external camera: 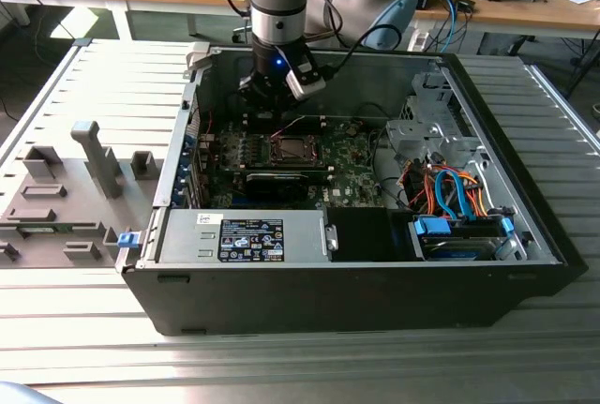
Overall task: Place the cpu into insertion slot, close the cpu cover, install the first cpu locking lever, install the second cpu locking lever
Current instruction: 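Install the first cpu locking lever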
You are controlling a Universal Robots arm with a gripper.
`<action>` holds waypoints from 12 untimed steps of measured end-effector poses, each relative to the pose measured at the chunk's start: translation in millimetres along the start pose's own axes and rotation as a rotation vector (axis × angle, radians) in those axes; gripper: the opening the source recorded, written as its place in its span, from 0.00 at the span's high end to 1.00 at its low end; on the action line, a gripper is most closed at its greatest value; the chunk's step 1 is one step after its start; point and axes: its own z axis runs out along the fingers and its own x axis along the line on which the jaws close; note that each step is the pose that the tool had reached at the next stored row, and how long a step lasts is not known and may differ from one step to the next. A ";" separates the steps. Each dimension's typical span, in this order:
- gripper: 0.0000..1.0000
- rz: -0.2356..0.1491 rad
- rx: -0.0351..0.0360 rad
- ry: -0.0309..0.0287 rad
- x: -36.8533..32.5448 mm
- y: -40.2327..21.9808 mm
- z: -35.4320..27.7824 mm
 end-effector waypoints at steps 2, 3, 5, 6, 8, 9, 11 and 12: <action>0.89 0.000 0.0000 -0.0001 -0.6 0.0 0.2; 0.89 0.000 -0.0001 -0.0001 -1.0 0.0 0.3; 0.89 0.000 0.0000 0.0000 -1.6 -0.1 0.5; 0.89 0.000 0.0000 -0.0001 -2.2 -0.1 0.7; 0.89 0.000 0.0000 0.0000 -2.8 -0.1 0.9; 0.89 0.000 0.0000 0.0000 -3.2 -0.1 1.1; 0.89 0.000 0.0001 0.0000 -3.9 -0.1 1.5; 0.89 0.000 0.0001 0.0000 -4.4 -0.2 2.0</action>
